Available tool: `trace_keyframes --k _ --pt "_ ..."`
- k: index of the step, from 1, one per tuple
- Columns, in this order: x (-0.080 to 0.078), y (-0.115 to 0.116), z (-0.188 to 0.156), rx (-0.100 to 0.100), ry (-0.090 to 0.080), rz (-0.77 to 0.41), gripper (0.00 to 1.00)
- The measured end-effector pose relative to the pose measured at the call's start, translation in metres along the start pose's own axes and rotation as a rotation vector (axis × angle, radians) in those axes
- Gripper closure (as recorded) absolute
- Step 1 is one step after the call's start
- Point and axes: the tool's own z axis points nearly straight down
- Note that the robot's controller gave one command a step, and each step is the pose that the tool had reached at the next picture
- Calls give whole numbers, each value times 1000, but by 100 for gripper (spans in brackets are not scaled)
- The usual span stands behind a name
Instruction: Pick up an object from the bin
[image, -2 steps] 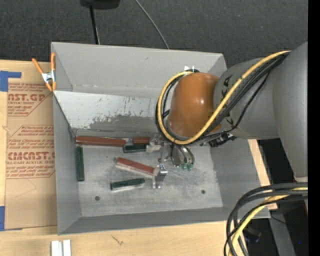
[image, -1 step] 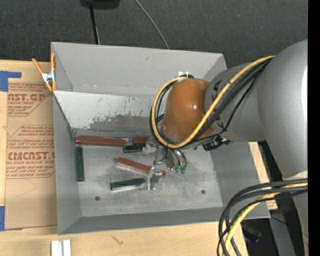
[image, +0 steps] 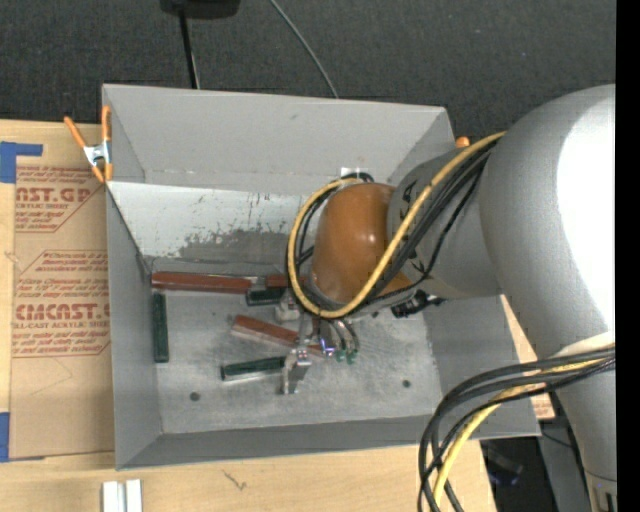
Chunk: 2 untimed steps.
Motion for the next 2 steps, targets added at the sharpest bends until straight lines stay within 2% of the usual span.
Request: trace_keyframes --k 1,2 --pt "3 -9 -5 -6 -7 169 100" --pt "3 -9 -5 -6 -7 169 100"
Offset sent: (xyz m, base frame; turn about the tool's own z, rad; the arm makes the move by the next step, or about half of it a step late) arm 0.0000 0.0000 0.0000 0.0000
